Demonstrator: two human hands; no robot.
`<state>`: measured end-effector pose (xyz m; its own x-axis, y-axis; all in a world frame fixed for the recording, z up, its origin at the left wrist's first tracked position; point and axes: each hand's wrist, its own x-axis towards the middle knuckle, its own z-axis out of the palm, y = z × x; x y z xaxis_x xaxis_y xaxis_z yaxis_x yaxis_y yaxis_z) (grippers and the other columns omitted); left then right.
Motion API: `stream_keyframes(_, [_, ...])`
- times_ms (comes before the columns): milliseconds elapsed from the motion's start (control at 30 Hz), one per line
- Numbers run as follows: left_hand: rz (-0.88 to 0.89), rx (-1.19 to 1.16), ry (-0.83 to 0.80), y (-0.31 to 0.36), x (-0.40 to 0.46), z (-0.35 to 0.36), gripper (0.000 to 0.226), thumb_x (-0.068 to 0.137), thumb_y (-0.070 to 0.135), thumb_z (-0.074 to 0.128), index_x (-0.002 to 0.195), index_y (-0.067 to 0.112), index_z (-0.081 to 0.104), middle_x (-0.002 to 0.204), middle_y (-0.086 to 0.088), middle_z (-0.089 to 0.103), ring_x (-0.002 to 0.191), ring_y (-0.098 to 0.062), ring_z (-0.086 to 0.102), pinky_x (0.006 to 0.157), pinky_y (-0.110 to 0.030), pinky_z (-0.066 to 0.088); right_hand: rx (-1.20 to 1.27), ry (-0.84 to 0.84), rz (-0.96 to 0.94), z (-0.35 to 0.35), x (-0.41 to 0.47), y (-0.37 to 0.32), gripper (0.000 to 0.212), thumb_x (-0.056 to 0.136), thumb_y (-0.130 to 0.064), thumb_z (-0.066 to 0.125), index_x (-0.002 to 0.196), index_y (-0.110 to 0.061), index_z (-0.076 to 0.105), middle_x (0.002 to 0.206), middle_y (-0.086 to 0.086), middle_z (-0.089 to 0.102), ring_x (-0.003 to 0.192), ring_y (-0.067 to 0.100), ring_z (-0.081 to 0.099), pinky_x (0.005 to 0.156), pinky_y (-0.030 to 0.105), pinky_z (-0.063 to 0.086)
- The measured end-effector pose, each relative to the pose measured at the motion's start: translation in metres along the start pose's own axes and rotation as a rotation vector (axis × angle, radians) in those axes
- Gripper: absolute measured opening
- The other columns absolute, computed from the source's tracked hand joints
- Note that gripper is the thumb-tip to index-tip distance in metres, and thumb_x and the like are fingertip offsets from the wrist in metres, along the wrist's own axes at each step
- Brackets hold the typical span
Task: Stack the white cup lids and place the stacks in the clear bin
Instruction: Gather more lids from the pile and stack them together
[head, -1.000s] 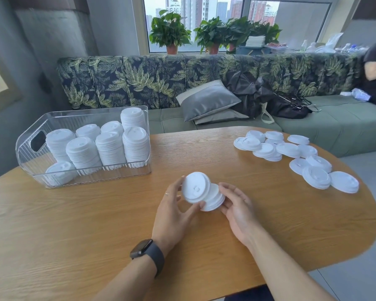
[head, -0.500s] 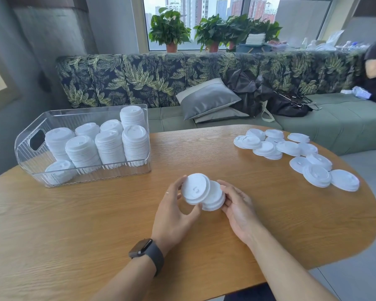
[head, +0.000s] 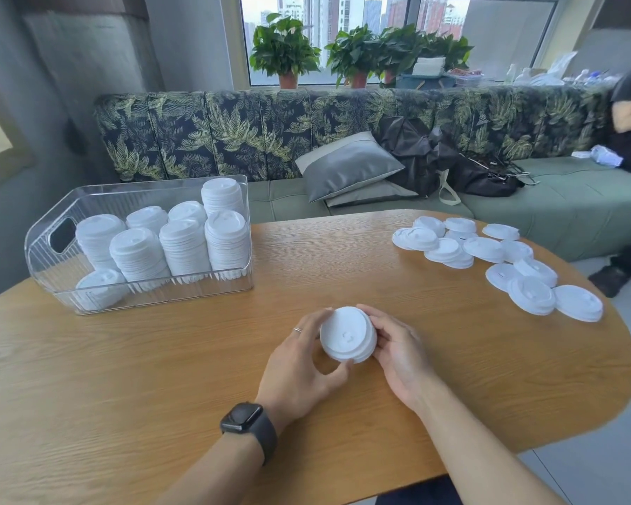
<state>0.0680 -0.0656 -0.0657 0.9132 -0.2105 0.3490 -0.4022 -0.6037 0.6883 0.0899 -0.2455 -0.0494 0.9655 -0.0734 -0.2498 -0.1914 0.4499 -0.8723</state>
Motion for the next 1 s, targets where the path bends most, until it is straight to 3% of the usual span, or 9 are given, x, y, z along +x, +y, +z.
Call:
stream_keyframes(200, [-0.013,0.015,-0.006,-0.001,0.001,0.0,0.077,0.078,0.052,0.076,0.145,0.039,0.041,0.143,0.028,0.048,0.121,0.003,0.058,0.099,-0.029,0.052,-0.016,-0.019,-0.001,0.0,-0.002,0.0,0.031,0.102,-0.002,0.047,0.118,-0.003,0.074,0.114,0.01,0.078,0.112,0.022,0.07,0.093,0.032,0.054])
stream_keyframes(300, [-0.015,0.053,-0.011,0.0,0.0,0.0,0.076,0.078,0.054,0.075,0.144,0.041,0.038,0.143,0.029,0.046,0.121,0.001,0.058,0.097,-0.03,0.053,-0.01,-0.027,-0.011,0.001,-0.003,0.001,0.025,0.1,-0.015,0.059,0.117,-0.004,0.075,0.115,0.009,0.078,0.11,0.019,0.071,0.098,0.035,0.054])
stream_keyframes(400, [-0.025,0.072,-0.03,-0.001,0.0,0.0,0.077,0.079,0.057,0.075,0.145,0.041,0.039,0.143,0.028,0.046,0.12,0.001,0.058,0.096,-0.029,0.053,-0.046,-0.023,-0.037,0.001,-0.002,0.004,0.026,0.088,-0.016,0.075,0.112,-0.007,0.077,0.106,0.007,0.078,0.099,0.016,0.071,0.089,0.032,0.054])
stream_keyframes(500, [-0.095,-0.089,0.0,-0.002,0.003,0.0,0.077,0.081,0.061,0.075,0.146,0.034,0.045,0.138,0.025,0.054,0.116,0.007,0.059,0.096,-0.016,0.049,-0.037,0.002,-0.039,0.0,-0.001,0.005,0.02,0.091,-0.009,0.074,0.111,-0.007,0.077,0.104,0.009,0.078,0.095,0.016,0.07,0.084,0.031,0.055])
stream_keyframes(567, [-0.214,-0.284,0.05,-0.001,0.005,-0.004,0.06,0.089,0.053,0.075,0.14,0.03,0.055,0.125,0.018,0.067,0.107,0.006,0.066,0.093,-0.016,0.052,-0.017,0.01,-0.034,0.001,-0.001,0.005,0.019,0.092,-0.008,0.072,0.11,-0.007,0.076,0.106,0.01,0.078,0.096,0.016,0.071,0.082,0.029,0.055])
stream_keyframes(667, [-0.325,-0.47,0.081,-0.002,0.01,-0.009,0.021,0.095,0.039,0.072,0.114,0.028,0.071,0.095,0.008,0.08,0.087,-0.007,0.075,0.086,-0.03,0.059,-0.018,0.0,-0.03,0.001,-0.001,0.005,0.02,0.093,-0.01,0.072,0.113,-0.007,0.074,0.112,0.012,0.078,0.102,0.019,0.072,0.083,0.028,0.055])
stream_keyframes(767, [-0.377,-0.583,0.067,-0.005,0.013,-0.012,0.017,0.096,0.031,0.073,0.108,0.02,0.075,0.086,-0.003,0.08,0.079,-0.017,0.076,0.076,-0.031,0.058,-0.044,-0.017,-0.033,0.001,-0.002,0.004,0.021,0.094,-0.012,0.071,0.114,-0.008,0.074,0.113,0.011,0.078,0.103,0.019,0.072,0.086,0.029,0.055])
stream_keyframes(900, [-0.423,-0.653,0.087,-0.006,0.015,-0.014,0.014,0.095,0.02,0.074,0.108,0.015,0.076,0.093,-0.003,0.08,0.077,-0.011,0.073,0.069,-0.023,0.056,-0.14,-0.04,-0.066,0.002,-0.003,0.005,0.027,0.092,-0.016,0.074,0.118,-0.009,0.073,0.112,0.008,0.078,0.109,0.023,0.073,0.089,0.031,0.056])
stream_keyframes(1000, [-0.429,-0.653,0.086,-0.007,0.014,-0.013,0.012,0.095,0.02,0.075,0.107,0.017,0.075,0.093,0.0,0.08,0.078,-0.01,0.072,0.071,-0.028,0.058,-0.175,-0.046,-0.079,0.002,-0.002,0.007,0.029,0.092,-0.016,0.075,0.119,-0.008,0.073,0.112,0.009,0.078,0.111,0.026,0.072,0.093,0.036,0.058])
